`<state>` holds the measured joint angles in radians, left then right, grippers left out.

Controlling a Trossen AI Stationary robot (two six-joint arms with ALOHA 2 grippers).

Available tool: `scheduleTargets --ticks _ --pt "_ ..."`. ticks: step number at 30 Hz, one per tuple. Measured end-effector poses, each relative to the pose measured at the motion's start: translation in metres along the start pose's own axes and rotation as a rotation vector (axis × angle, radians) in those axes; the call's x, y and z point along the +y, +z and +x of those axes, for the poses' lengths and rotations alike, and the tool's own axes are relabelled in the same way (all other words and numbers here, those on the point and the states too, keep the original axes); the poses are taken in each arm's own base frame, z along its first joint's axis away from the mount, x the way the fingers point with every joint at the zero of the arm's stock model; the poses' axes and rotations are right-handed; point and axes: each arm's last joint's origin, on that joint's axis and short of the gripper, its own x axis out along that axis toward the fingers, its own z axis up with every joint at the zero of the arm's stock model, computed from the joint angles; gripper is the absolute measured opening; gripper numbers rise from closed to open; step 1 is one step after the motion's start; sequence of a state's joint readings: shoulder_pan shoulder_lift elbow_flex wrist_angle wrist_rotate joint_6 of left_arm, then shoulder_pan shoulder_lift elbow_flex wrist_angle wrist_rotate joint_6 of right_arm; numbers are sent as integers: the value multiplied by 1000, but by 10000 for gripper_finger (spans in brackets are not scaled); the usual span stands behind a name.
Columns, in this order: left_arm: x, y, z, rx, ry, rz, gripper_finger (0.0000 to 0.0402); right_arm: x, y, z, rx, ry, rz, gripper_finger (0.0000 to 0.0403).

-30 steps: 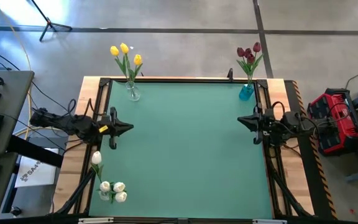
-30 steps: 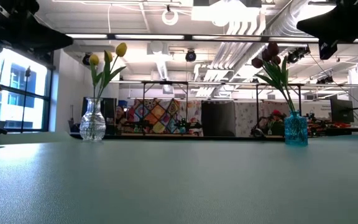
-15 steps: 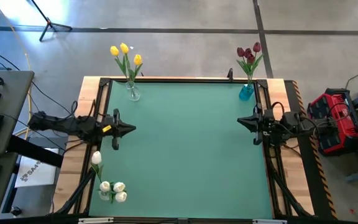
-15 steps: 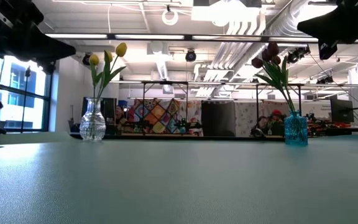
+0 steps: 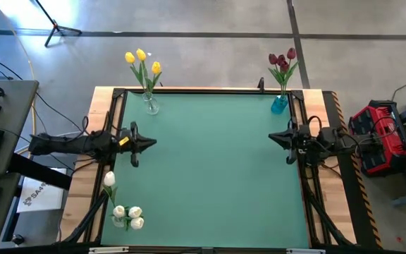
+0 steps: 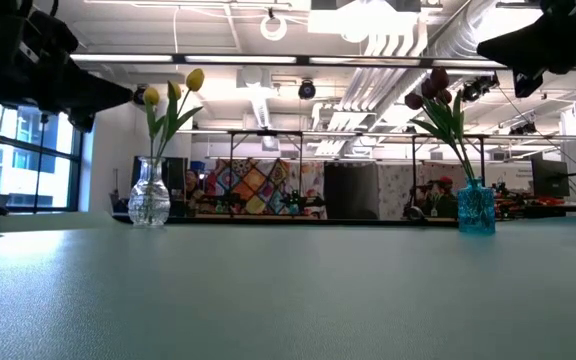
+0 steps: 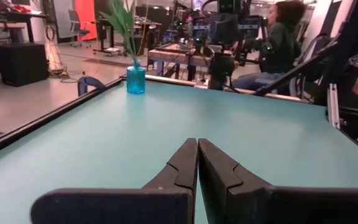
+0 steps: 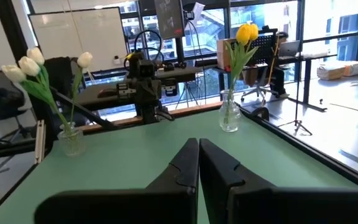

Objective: Sort flowers into vase by color
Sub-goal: Return to Home Position

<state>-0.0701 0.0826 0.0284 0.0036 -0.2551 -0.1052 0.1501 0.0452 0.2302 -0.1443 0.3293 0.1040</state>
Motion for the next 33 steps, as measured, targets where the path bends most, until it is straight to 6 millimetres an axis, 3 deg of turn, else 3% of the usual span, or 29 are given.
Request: scheduleTargets --ticks 17,24,27,30,33 --pt "14 4 2 -25 5 24 0 -4 -12 -5 97 -52 34 0" --pt "18 7 1 -33 0 8 0 -2 -11 0 -18 -11 80 0" --pt "20 12 0 -56 59 15 0 1 -26 7 -96 60 116 0" --pt "20 12 0 -54 69 13 0 0 -47 12 -62 55 153 0" --pt "19 12 0 -50 18 -24 0 0 -52 12 -8 49 155 0"
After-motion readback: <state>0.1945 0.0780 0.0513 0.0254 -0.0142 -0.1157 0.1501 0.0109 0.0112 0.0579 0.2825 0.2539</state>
